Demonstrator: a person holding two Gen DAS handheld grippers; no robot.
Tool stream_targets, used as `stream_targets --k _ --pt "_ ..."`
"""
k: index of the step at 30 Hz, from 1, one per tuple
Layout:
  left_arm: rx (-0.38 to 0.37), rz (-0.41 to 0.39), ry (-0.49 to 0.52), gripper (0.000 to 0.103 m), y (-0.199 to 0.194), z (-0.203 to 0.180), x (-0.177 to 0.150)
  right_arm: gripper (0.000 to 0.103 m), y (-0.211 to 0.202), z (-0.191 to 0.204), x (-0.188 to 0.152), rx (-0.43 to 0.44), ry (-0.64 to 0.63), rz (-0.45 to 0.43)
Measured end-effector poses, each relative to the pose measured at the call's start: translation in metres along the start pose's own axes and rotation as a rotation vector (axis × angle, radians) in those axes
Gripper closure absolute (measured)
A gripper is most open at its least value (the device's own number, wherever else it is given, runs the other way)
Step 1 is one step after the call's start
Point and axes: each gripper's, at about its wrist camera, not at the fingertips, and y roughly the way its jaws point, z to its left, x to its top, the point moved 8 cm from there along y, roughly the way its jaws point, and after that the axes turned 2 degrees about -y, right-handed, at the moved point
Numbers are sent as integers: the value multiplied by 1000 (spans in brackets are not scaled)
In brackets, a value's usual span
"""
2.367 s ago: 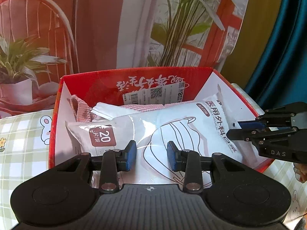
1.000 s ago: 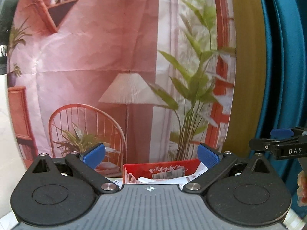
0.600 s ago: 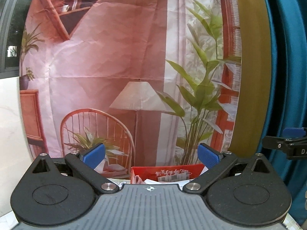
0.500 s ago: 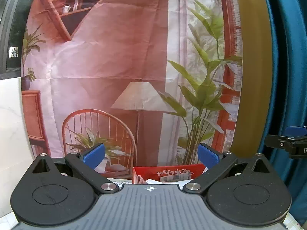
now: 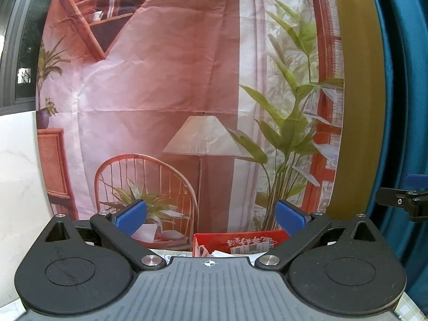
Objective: Organize soft objects
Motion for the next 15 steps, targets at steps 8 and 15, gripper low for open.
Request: stream_targets --k 8,15 --pt "11 1 -4 0 -1 2 0 0 -3 -1 1 -2 -1 -5" --pt "15 1 2 0 -2 4 1 0 -4 0 1 -3 0 -5"
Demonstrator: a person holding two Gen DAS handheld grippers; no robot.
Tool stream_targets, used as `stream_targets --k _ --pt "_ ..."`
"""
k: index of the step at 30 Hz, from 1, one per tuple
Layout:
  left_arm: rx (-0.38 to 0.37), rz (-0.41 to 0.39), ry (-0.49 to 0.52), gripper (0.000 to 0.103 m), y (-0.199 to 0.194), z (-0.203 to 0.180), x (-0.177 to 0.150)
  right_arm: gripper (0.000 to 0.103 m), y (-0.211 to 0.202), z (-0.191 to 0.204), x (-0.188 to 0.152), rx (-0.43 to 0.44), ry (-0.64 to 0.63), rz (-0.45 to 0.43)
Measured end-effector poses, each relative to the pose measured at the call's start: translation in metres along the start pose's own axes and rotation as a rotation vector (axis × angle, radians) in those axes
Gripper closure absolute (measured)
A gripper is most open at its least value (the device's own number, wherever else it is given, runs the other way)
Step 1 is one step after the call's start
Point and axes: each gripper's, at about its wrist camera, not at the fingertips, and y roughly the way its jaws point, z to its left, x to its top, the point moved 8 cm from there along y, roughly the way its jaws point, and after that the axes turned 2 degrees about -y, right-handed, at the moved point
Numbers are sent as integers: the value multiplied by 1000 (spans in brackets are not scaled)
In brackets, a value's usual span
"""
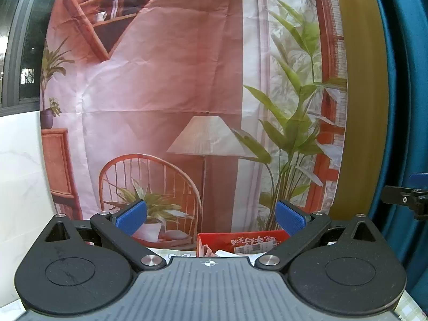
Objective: Organize soft objects
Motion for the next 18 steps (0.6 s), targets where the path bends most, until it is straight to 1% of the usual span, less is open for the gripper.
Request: stream_targets --k 18 --pt "23 -5 3 0 -1 4 0 0 0 0 0 0 -3 0"
